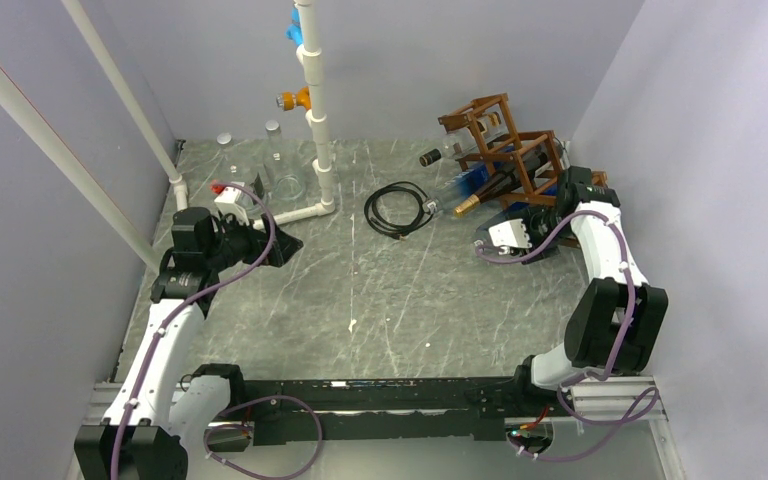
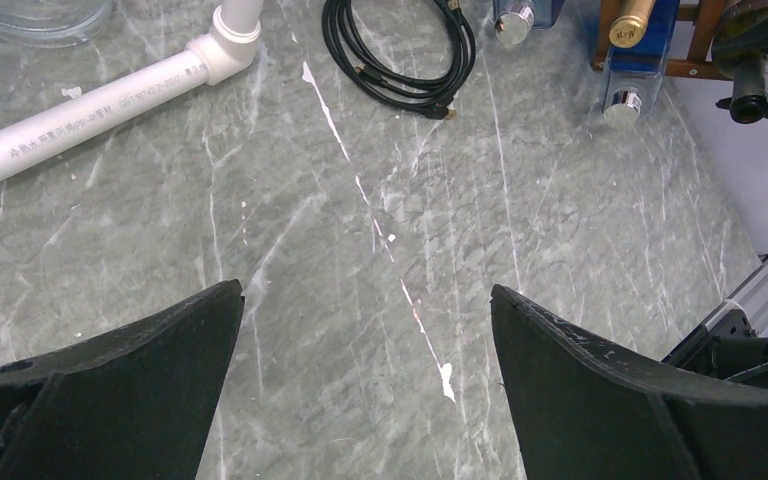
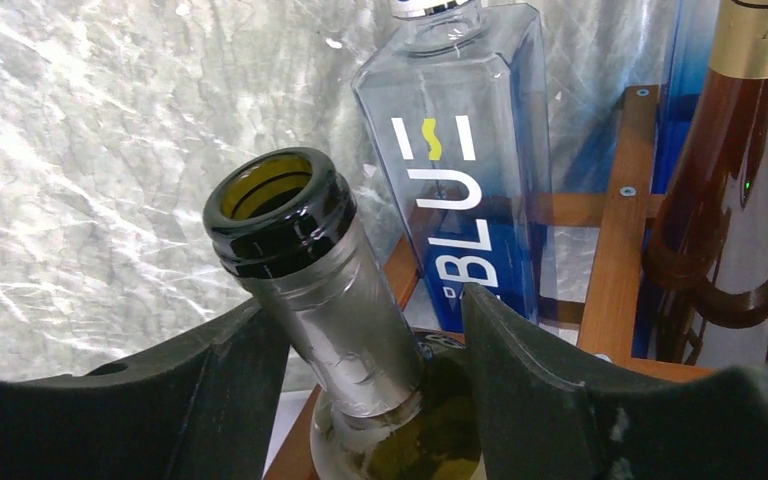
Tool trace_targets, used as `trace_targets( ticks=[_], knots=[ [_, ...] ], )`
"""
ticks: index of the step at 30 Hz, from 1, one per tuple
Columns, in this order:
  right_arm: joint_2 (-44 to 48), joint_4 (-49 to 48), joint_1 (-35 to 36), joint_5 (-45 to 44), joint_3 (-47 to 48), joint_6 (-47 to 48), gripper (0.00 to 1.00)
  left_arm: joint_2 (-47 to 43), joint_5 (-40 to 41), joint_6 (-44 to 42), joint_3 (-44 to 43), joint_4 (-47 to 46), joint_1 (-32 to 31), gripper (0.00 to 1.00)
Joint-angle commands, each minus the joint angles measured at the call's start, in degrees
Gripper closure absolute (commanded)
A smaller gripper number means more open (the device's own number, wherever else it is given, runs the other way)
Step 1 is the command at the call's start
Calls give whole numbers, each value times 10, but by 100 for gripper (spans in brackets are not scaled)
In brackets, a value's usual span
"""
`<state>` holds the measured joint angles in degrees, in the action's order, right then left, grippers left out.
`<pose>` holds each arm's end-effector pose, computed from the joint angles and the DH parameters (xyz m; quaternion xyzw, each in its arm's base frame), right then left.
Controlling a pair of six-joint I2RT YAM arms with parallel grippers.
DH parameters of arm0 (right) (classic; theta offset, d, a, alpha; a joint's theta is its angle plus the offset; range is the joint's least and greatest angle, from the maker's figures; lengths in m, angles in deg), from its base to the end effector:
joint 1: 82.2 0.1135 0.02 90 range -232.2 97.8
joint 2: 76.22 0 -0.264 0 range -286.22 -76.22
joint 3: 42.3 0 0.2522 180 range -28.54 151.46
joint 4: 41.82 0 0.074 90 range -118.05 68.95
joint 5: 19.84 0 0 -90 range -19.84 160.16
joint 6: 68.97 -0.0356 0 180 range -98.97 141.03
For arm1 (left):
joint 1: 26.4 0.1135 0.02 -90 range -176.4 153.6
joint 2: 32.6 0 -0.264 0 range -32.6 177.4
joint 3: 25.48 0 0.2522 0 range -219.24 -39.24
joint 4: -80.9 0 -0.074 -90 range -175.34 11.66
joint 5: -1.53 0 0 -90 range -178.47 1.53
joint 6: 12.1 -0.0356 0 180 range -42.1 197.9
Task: Take the wine bottle off the wine rack
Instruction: Pick up the wine bottle from the wine rack.
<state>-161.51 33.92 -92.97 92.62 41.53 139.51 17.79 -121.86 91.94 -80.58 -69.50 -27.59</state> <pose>0.2718 -0.0379 0.2659 -0.7999 0.5574 -0.0158 0.2217 0.1967 -0.0237 0.2939 0.0633 0.8196 -0.3083 0.4788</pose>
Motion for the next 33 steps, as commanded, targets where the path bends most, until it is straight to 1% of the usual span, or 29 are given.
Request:
trace_targets(
  ticks=[1,5,12,17,18,19,24,33],
  knots=[
    [-5,-12,-4,-6,-9,80,39,2,-13,-11,-3,-4,3,0],
    [-7,-16,-4,-2,-10,80,52,4,-14,-11,-3,-4,4,1],
    [-6,-2,-4,5,-12,95,69,6,-14,-11,-4,-3,5,1],
    [3,15,-2,16,-16,104,84,7,-15,-10,-3,-5,6,0],
    [6,22,-2,19,-16,111,93,7,-15,-10,-3,-4,6,1],
    [9,29,-1,22,-16,118,100,7,-16,-10,-3,-4,6,1],
    [20,64,11,45,-9,120,100,7,-18,-10,-3,-5,7,0],
    [47,95,30,47,-21,111,100,6,-19,-9,-3,-6,8,0]
  ],
)
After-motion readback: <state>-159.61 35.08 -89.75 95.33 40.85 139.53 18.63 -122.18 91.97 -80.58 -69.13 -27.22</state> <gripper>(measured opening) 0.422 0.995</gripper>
